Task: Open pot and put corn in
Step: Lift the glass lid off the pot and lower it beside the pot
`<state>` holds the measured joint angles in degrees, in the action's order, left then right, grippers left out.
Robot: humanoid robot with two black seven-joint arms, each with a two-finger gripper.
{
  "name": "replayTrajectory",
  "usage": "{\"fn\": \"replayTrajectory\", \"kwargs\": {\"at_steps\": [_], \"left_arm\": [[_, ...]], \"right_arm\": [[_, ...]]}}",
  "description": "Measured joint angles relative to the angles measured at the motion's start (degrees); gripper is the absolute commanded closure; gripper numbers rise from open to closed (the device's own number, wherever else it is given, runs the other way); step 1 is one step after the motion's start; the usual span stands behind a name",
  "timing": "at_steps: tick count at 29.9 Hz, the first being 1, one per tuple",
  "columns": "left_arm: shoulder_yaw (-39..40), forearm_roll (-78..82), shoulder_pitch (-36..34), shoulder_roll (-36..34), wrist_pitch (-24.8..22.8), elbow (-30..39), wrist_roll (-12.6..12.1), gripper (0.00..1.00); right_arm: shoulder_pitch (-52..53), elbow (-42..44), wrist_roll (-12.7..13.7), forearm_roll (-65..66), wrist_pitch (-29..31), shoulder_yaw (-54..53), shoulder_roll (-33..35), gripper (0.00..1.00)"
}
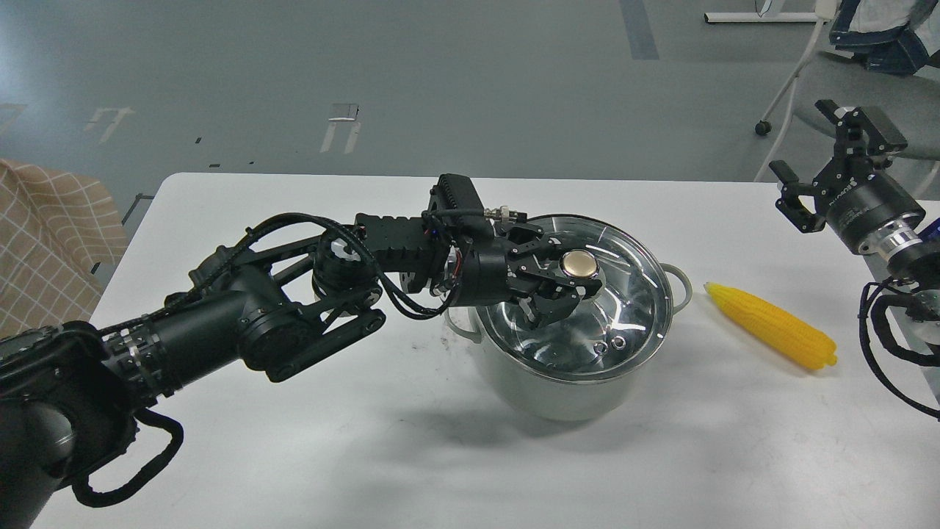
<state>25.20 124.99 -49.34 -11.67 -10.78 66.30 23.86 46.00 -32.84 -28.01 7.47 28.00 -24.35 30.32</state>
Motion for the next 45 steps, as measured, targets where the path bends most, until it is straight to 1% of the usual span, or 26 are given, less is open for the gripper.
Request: {"fn": "replayTrajectory", "kwargs": {"at_steps": [5,8,12,16,18,20,23,26,29,31,33,36,39,42,45], "left_arm": [[1.6,0.0,-2.3,-0.4,1.6,1.1,-0.4,0.95],[2.9,0.0,-6.1,-3.0,1.7,3.4,-0.3,0.95],[3.2,0.0,-9.8,-10.4,1.2,8.2,-0.2,0.93],[3.2,-3.0,-10.2,-23.7,0.8,15.5,0.0,0.93],[3.1,-5.2,-9.2,-29.8,1.6,18.4,0.2,0.93],[3.1,-7.4,-6.1,-35.9,4.7,20.6,0.4,0.93],[3.0,-8.9,0.4,-43.4,11.9,21.6,1.1,0.92],[3.2,-9.3,7.1,-47.0,16.8,21.7,2.2,0.92],[4.6,-9.2,14.9,-48.1,20.5,20.3,3.0,0.92],[5.6,-8.9,18.9,-48.1,23.0,18.8,3.2,0.92],[6.0,-8.8,22.5,-47.8,26.5,16.4,3.4,0.92],[5.7,-8.5,26.3,-46.6,32.1,11.0,3.4,0.92],[5.4,-8.2,29.6,-43.2,37.2,3.7,3.9,0.92],[5.3,-8.2,32.0,-39.0,38.5,-3.9,4.1,0.90],[5.1,-8.4,33.1,-36.4,38.7,-8.0,4.2,0.90]], "right_arm": [[-0.1,0.0,0.0,0.0,0.0,-0.1,0.0,0.00],[-0.2,0.0,0.0,0.0,0.0,-0.1,0.0,0.00],[-0.2,0.0,0.0,0.0,0.0,-0.2,0.0,0.00],[-0.2,0.0,0.0,0.0,0.0,-0.4,0.0,0.00],[-0.2,0.0,0.0,0.0,0.0,-0.4,0.0,0.00],[-0.2,0.0,0.0,0.0,0.0,-0.4,0.0,0.00],[-0.3,0.1,0.0,0.1,0.0,-0.5,0.0,0.00],[-0.3,0.0,0.0,0.1,0.0,-0.5,-0.2,0.00],[-0.4,0.1,0.0,0.1,0.0,-0.5,-0.2,0.00],[-0.5,0.0,0.0,0.1,0.0,-0.5,-0.2,0.00],[-0.5,0.1,0.0,0.1,0.0,-0.5,-0.2,0.00],[-0.5,0.1,0.0,0.1,0.0,-0.4,-0.1,0.00],[-0.5,0.1,0.0,0.1,0.0,-0.4,-0.1,0.00],[-0.5,0.1,0.0,0.1,0.0,-0.4,-0.1,0.00],[-0.5,0.1,0.0,0.1,0.0,-0.4,-0.3,0.00]]}}
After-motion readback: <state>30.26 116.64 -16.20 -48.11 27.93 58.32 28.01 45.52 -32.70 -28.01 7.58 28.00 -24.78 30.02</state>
